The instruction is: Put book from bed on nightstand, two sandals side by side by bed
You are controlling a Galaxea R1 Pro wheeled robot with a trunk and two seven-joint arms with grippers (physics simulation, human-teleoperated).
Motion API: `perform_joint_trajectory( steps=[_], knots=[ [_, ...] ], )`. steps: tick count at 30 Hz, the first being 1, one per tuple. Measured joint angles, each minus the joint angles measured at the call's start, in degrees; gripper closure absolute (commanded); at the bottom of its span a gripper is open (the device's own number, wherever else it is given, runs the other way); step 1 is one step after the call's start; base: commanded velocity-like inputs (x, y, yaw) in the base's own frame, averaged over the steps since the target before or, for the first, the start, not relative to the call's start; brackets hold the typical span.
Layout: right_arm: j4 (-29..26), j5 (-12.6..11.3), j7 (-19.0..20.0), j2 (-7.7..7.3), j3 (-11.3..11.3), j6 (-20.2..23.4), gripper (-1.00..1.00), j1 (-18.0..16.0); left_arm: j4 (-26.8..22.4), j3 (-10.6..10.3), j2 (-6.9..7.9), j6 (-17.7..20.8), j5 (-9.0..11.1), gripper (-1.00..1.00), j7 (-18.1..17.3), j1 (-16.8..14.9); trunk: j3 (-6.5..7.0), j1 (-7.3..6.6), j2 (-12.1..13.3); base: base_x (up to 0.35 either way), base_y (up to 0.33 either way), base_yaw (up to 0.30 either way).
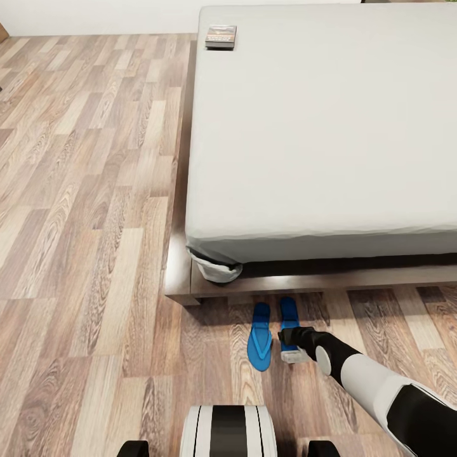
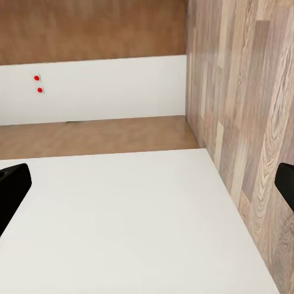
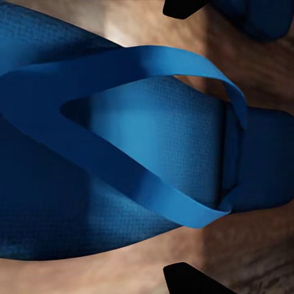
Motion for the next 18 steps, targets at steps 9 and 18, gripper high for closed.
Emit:
perform_joint_trajectory(
  steps=[9, 18],
  knots=[
    [0.0, 0.0, 0.0, -0.03, 0.0, 0.0, -1.0, 0.0, 0.0, 0.0, 0.01, 0.0, 0.0, -1.0, 0.0, 0.0, 0.0, 0.0, 0.0, 0.0, 0.0, 0.0],
    [0.0, 0.0, 0.0, -0.06, 0.1, 0.0, -1.0, 0.0, 0.0, 0.0, 0.0, 0.0, 0.0, -1.0, 0.0, 0.0, 0.0, 0.0, 0.0, 0.0, 0.0, 0.0]
  ],
)
